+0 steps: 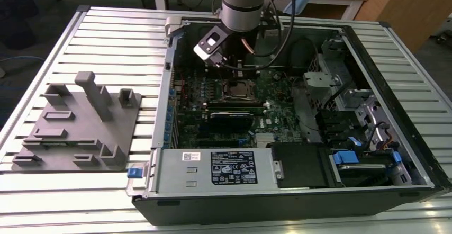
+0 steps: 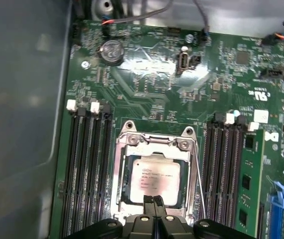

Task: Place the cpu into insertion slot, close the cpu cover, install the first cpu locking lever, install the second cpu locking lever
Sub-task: 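Close the cpu cover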

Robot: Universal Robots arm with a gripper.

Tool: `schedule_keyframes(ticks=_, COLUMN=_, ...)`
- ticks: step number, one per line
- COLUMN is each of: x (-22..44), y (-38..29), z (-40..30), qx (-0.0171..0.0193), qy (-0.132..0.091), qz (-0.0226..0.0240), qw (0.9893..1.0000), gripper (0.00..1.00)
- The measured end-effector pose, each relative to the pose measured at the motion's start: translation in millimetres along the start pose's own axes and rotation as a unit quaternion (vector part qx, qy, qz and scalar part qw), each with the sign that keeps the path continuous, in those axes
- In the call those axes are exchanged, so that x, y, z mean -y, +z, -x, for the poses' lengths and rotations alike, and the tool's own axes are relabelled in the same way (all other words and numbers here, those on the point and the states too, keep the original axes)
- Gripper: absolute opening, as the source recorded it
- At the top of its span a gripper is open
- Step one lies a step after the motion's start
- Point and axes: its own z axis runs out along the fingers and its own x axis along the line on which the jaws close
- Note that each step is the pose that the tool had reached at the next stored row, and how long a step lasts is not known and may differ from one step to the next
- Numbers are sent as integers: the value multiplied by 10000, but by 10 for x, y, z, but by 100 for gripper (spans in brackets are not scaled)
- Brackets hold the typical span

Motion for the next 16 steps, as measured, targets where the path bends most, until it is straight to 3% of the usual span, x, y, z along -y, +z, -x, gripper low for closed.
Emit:
schedule_keyframes(ticks=5, x=0, y=1, z=0, qx=-7, qy=-397, qz=1, qw=9992, gripper=10)
schedule_keyframes(ticks=11, x=0, y=2, z=0, qx=-15, qy=-843, qz=2, qw=9964, gripper=10)
schedule_keyframes(ticks=15, x=-2, y=4, z=0, qx=-21, qy=-1114, qz=2, qw=9938, gripper=10)
schedule_keyframes(ticks=16, x=-2, y=6, z=1, qx=-23, qy=-1285, qz=2, qw=9917, gripper=10)
